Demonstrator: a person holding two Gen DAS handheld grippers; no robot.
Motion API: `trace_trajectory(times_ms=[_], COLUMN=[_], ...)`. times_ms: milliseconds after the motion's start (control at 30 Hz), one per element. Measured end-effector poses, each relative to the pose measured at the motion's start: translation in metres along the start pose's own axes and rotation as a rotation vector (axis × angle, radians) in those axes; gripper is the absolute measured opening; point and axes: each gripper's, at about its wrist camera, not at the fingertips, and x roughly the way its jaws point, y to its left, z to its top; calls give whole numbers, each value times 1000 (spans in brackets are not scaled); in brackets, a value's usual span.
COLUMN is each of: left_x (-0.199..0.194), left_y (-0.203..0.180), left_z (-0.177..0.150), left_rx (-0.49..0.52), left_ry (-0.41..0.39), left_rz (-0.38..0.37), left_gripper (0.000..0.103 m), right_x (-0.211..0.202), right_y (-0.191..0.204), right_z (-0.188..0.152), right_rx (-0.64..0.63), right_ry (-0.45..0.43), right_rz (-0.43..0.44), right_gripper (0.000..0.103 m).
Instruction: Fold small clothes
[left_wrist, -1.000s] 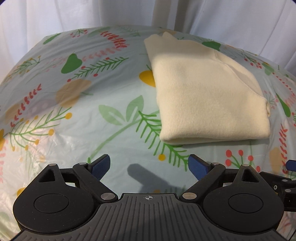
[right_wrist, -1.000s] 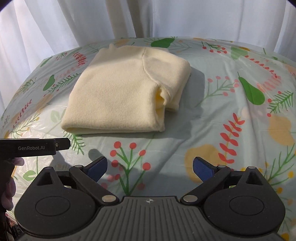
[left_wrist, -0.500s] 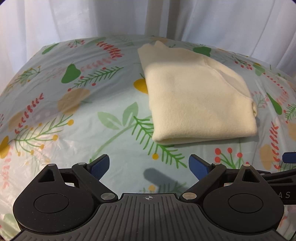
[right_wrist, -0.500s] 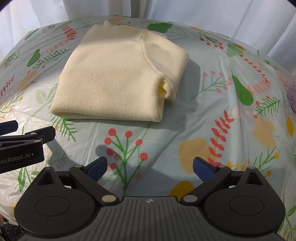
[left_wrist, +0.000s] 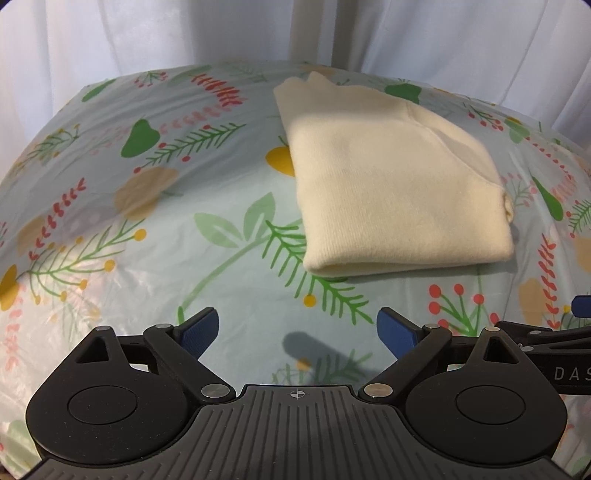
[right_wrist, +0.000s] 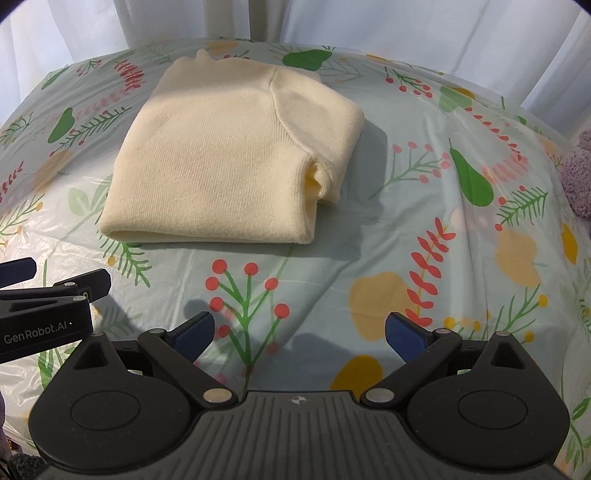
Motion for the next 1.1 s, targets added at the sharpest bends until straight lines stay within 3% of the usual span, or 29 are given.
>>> trace_trajectory(times_ms=[1100], left_x=[3], left_y=[-5], left_z=[0], left_rx=[17], left_ry=[17], left_rz=[-1], left_gripper=[96], right_x=[-1], right_y=[-9], right_z=[1], right_rx=[53], right_ry=[-12], right_rz=[11], right_gripper=[99])
